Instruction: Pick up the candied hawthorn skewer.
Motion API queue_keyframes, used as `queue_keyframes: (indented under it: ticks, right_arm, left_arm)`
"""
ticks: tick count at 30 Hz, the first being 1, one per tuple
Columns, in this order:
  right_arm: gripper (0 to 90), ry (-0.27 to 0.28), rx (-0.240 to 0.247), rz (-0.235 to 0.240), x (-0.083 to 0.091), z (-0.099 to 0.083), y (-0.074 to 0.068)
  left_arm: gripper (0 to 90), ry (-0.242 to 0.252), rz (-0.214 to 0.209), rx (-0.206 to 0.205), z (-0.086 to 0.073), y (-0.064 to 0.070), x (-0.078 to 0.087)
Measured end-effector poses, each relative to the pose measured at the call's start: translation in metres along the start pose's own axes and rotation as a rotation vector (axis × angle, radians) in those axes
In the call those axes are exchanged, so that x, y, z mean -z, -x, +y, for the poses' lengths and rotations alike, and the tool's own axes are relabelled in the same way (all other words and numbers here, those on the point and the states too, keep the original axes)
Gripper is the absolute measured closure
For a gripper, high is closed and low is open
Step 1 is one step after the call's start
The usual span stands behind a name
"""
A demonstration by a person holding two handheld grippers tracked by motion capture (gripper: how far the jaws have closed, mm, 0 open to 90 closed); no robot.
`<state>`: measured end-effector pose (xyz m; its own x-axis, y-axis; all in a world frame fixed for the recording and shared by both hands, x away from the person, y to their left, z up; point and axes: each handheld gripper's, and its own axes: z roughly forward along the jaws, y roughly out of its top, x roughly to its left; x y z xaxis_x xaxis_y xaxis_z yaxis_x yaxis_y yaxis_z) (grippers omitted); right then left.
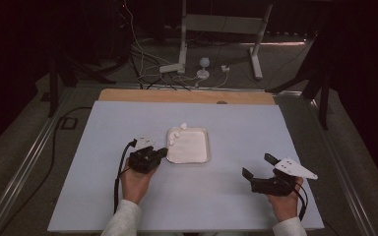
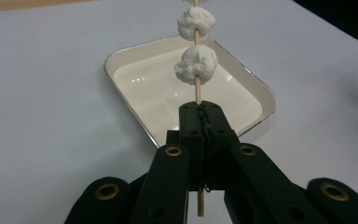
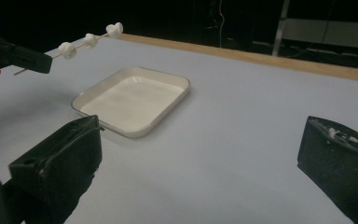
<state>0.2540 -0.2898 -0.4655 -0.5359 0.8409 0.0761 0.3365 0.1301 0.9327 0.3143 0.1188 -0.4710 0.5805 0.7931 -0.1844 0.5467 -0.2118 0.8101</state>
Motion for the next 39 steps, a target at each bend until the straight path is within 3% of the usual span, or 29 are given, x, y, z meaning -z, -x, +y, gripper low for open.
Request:
queue_keyframes:
  ticks: [9, 17, 25, 31, 39]
  right_arm:
    - [0.0, 0.018, 0.026, 0.074, -0.016, 0.026, -0.011]
    - [0.0, 0.029, 0.032, 0.124, -0.033, 0.046, -0.023]
    - [0.0, 0.047, 0.031, 0.195, -0.057, 0.074, -0.036]
    - [0.0, 0.016, -0.007, 0.253, -0.083, 0.091, -0.043]
    - [0.0, -0.013, -0.027, 0.294, -0.109, 0.104, -0.054]
  left_arm:
    - [89.8, 0.063, -0.013, -0.025, -0.011, -0.003, 0.016]
    - [89.8, 0.112, -0.027, -0.010, -0.015, -0.005, 0.031]
    - [89.7, 0.124, -0.033, -0.035, -0.016, -0.001, 0.033]
    - [89.7, 0.124, -0.038, -0.041, -0.016, 0.001, 0.032]
    - [89.7, 0.132, -0.050, -0.056, -0.015, 0.006, 0.032]
